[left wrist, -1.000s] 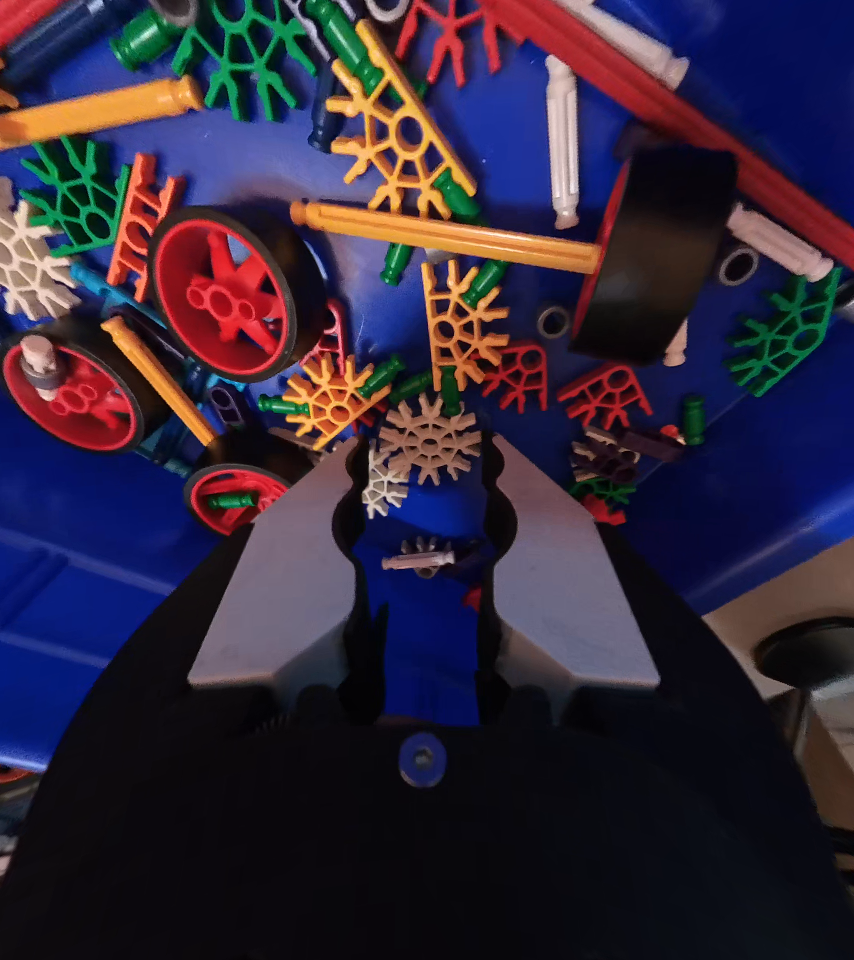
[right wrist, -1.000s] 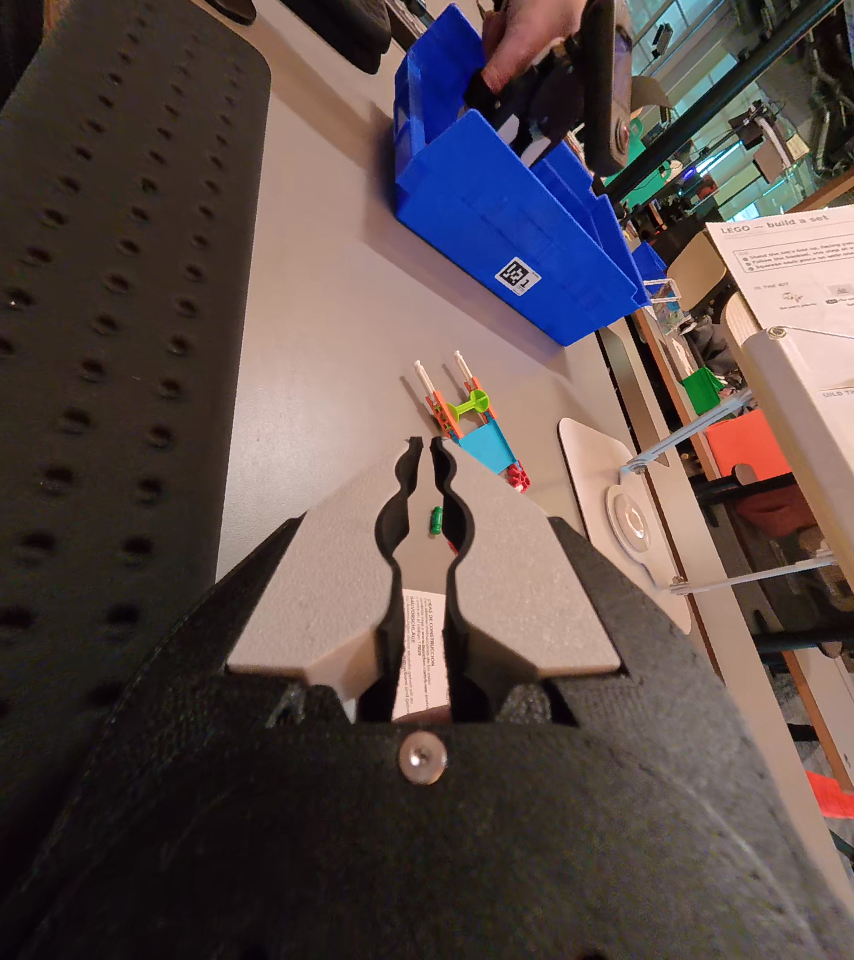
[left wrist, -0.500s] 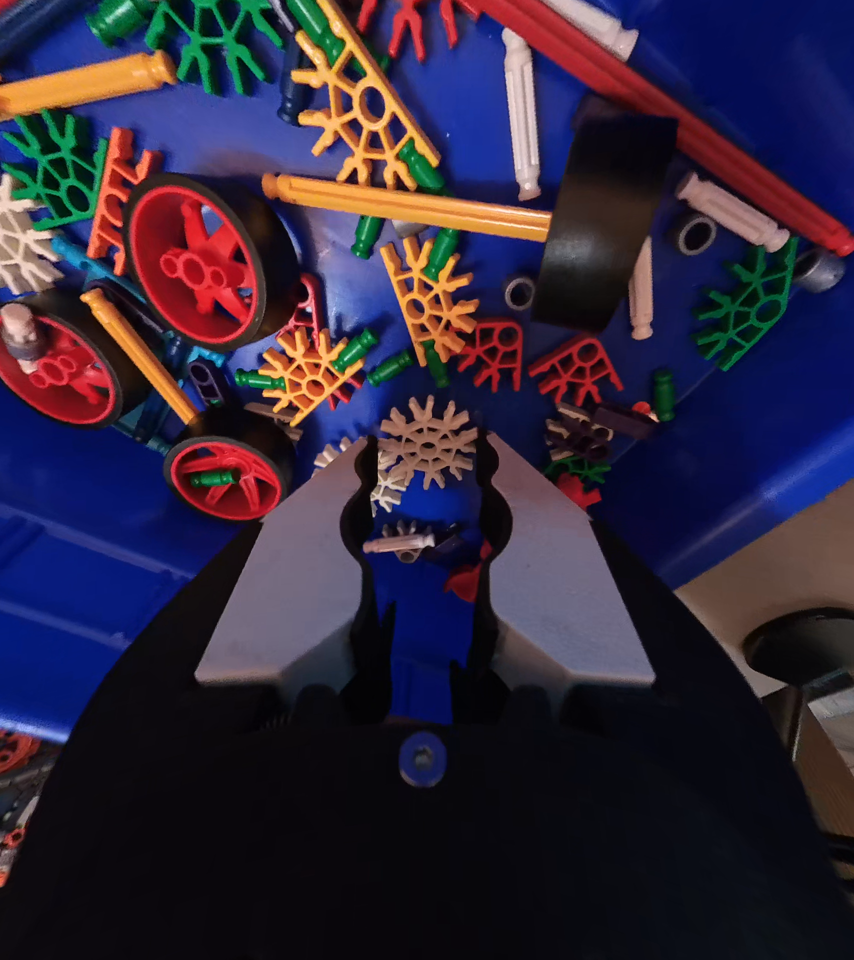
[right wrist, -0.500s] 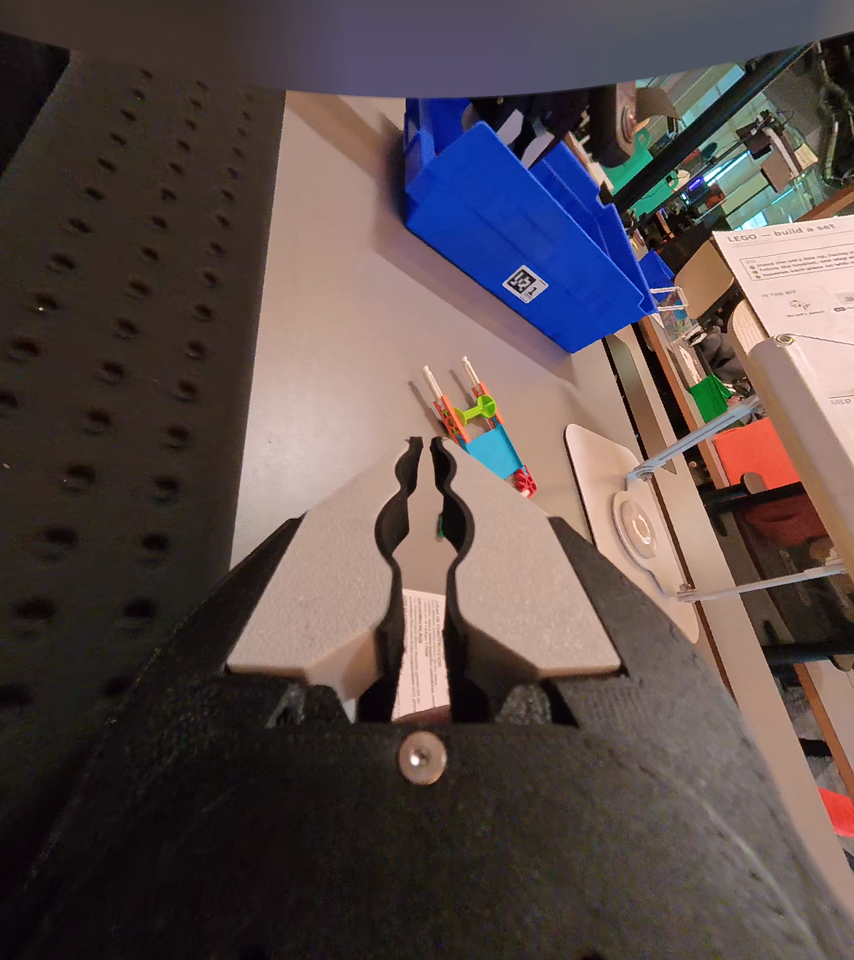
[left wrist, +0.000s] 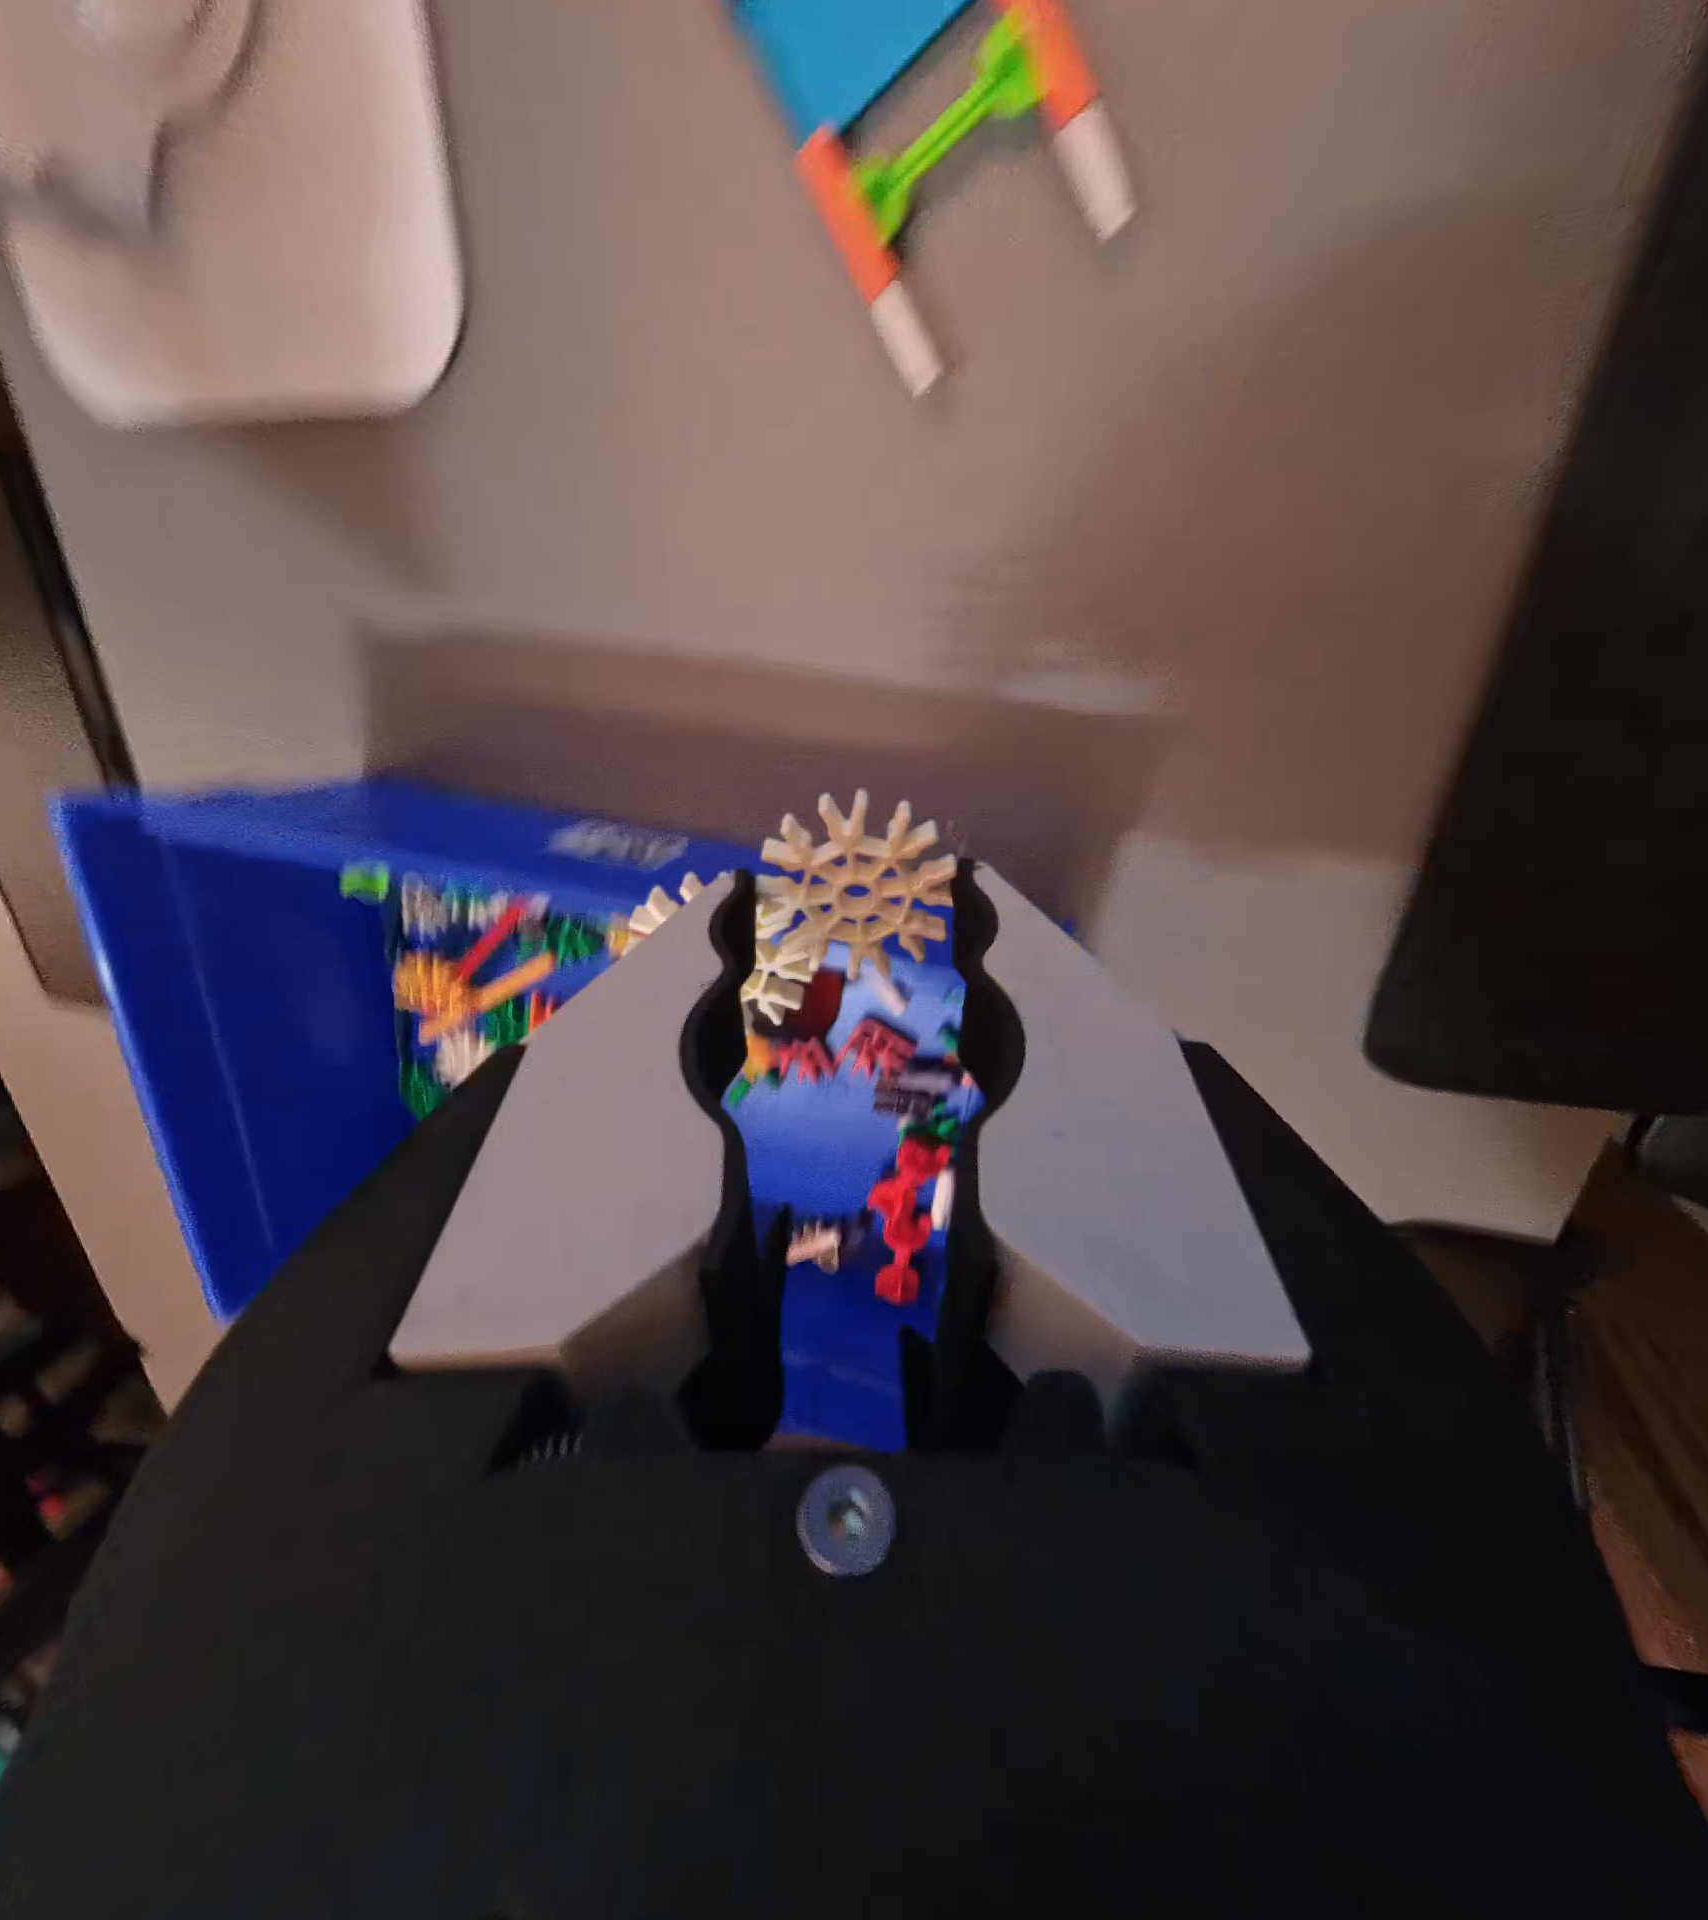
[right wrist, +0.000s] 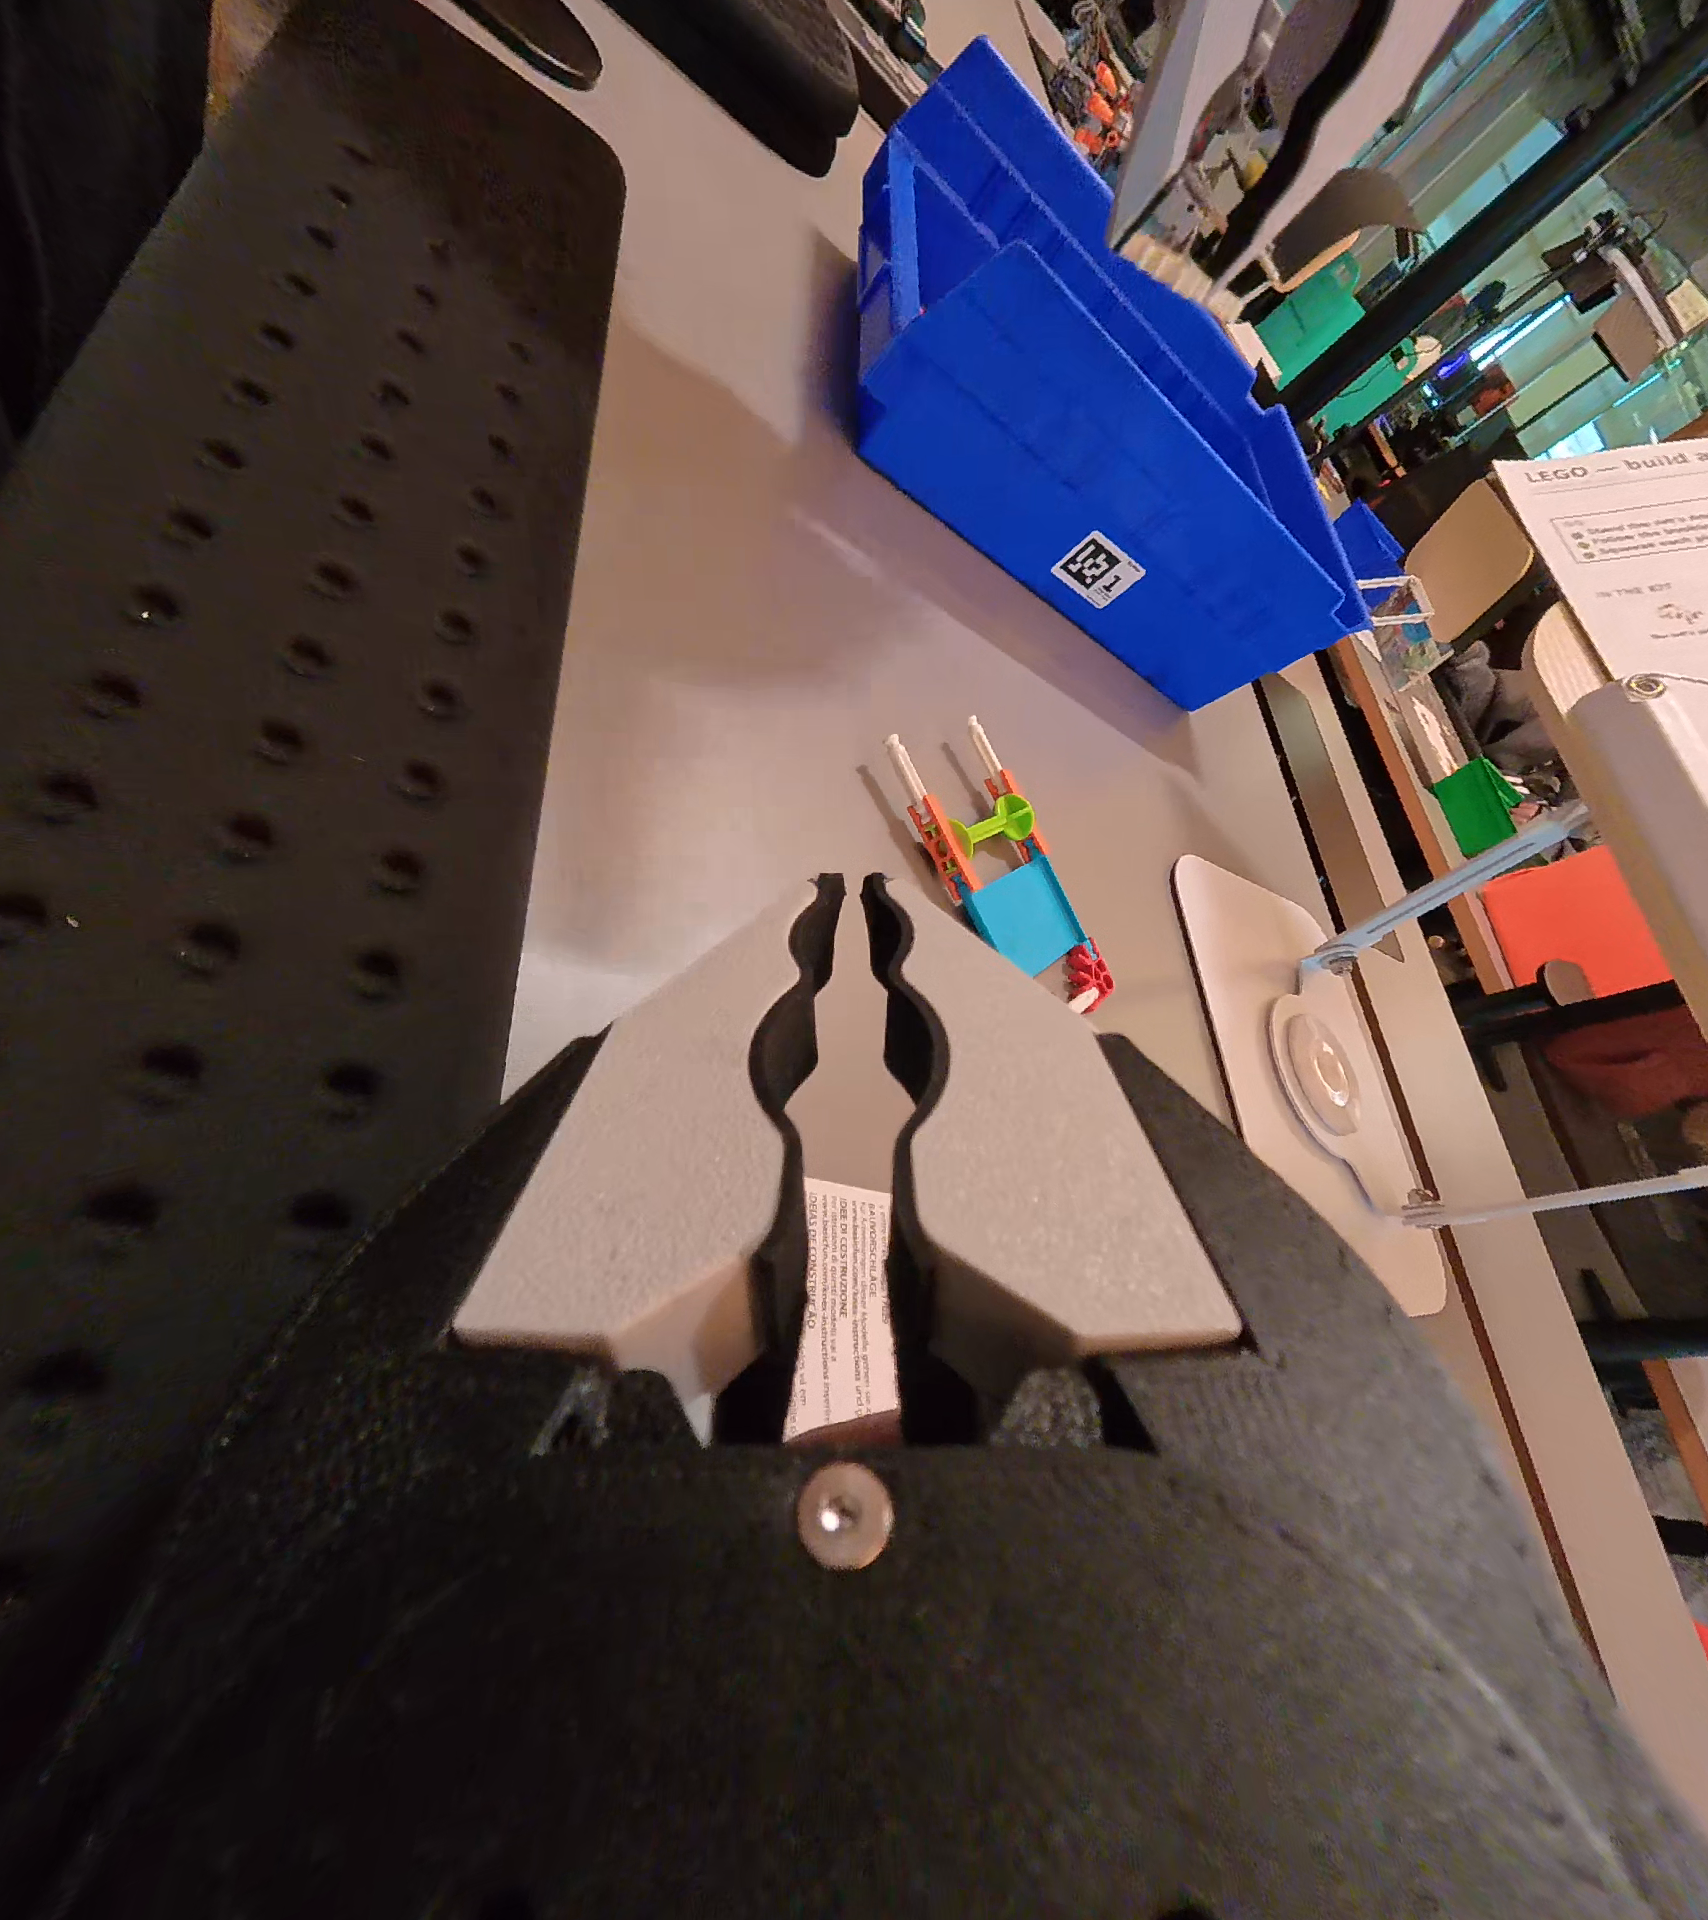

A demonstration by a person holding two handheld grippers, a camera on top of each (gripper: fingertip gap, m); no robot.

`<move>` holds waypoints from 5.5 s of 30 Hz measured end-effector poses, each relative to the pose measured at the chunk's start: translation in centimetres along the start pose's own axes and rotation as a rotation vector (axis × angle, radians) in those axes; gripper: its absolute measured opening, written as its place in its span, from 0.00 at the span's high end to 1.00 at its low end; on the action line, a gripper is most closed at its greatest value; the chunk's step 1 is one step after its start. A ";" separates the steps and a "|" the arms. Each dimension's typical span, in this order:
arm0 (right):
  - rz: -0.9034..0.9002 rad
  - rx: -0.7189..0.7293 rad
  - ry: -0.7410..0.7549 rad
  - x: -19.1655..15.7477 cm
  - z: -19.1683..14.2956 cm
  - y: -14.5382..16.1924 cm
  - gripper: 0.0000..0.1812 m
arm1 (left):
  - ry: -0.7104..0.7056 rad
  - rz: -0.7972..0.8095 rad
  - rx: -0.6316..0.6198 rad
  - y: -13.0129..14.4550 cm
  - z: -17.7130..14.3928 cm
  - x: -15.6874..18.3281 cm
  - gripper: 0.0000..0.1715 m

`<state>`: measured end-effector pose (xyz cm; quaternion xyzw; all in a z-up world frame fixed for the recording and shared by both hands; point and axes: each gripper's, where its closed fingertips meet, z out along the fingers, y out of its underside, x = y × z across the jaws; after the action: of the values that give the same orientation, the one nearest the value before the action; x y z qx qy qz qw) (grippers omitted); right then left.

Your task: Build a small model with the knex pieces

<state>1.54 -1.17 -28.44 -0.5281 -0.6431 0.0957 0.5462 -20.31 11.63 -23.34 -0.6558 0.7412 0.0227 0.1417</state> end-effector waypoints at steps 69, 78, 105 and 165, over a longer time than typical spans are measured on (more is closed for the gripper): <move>0.159 -0.018 -0.062 0.2 0.8 2.5 0.98 | 0.145 -0.275 -0.326 16.9 13.8 -15.6 0.71; 0.165 -0.019 -0.069 0.1 0.9 2.6 0.98 | 0.143 -0.312 -0.302 16.7 13.1 -14.9 0.78; 0.163 -0.015 -0.077 0.0 0.8 2.5 0.98 | 0.243 -0.315 -0.262 16.0 13.7 -13.8 0.78; 0.078 -0.013 -0.128 -1.8 0.5 1.2 0.98 | 0.130 0.524 0.062 -10.3 6.4 6.2 0.82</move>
<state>1.60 -1.82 -30.55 -0.5492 -0.6563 0.1462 0.4963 -9.67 5.59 -29.39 -0.4370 0.8935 -0.0061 0.1032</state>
